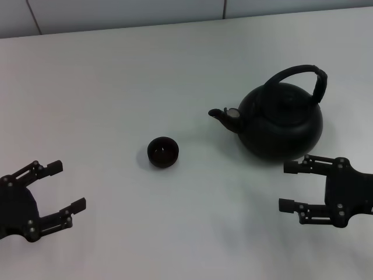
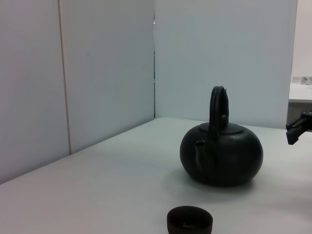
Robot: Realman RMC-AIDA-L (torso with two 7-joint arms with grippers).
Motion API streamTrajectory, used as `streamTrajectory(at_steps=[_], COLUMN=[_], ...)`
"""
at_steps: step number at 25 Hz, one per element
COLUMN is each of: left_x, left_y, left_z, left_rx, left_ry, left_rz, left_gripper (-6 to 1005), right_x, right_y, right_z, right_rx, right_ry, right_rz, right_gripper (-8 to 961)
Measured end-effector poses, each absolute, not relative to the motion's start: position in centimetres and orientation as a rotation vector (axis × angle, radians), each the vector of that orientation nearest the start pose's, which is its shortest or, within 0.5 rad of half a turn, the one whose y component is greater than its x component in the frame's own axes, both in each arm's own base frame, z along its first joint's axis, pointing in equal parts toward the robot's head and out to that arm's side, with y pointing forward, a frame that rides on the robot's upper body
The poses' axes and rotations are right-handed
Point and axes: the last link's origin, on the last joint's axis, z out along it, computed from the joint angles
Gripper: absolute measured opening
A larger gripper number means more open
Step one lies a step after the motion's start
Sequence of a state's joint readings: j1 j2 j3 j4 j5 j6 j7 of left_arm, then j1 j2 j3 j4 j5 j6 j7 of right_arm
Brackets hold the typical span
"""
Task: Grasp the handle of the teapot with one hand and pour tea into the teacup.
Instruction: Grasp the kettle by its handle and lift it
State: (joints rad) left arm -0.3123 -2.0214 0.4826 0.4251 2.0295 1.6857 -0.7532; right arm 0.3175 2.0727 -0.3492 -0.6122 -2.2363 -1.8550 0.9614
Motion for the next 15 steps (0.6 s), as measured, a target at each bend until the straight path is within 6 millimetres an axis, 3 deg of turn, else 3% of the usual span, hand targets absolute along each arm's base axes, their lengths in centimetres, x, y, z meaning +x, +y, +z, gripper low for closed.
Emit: streamTrajectory(at_steps=[10,15], left_x=[-33.7,-33.6], left_y=[24.0,24.0], left_z=[0.6,0.4], left_rx=[-2.576,-2.574], left_ry=[-0.285,-0.294], left_rz=[-0.731,-0.742], left_gripper=[851,851], right_x=[32.9,33.8], right_y=[22.1,21.2], right_z=[1.3,0.9], right_rx=[-2.653,-2.333], right_ry=[0.447,0.452], right_rz=[0.827,0.953], right_gripper=[665,663])
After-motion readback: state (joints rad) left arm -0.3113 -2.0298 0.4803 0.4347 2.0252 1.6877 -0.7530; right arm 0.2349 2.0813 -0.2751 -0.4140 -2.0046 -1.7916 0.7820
